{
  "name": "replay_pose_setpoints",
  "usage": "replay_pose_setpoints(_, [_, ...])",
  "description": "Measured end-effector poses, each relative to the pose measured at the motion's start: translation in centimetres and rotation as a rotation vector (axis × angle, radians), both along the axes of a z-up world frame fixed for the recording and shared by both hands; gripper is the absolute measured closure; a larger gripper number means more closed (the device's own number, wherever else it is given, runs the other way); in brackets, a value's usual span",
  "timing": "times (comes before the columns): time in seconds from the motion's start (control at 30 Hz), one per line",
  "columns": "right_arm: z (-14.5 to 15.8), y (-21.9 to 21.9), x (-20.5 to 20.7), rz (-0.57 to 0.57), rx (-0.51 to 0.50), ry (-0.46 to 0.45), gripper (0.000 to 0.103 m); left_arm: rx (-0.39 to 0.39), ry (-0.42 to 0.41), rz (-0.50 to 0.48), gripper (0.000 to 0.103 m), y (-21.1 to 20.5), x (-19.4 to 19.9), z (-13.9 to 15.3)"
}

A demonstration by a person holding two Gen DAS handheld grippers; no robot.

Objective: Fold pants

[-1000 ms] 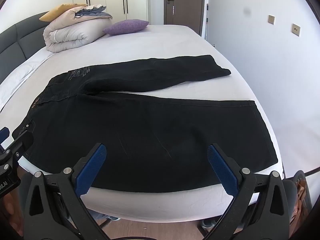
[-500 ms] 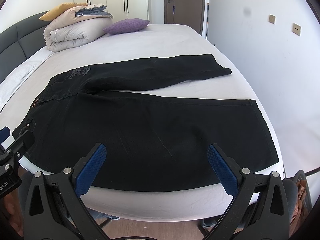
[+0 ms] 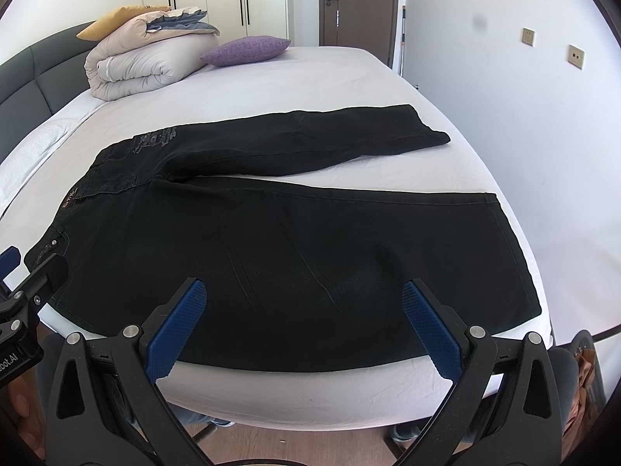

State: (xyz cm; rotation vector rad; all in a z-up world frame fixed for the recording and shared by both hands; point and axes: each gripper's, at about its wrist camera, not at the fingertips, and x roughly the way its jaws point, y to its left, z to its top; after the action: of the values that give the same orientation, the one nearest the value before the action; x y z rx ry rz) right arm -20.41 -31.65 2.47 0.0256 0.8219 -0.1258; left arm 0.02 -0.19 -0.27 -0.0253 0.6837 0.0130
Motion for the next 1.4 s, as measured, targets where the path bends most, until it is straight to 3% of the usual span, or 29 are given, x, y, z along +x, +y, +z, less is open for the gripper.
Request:
replay_pose_setpoints(1.0, [-0.8,0.5,-0.2,0.002,0.002,0.005,0.000,-0.002,0.006,-0.001,0.000,0.3,0.0,-0.4])
replay_pose_setpoints(1.4, [-1.0,1.1,-0.3,0.003,0.005,0.008,0.000,0.011,0.019,0.010,0.000,0.4,-0.5,-2.7])
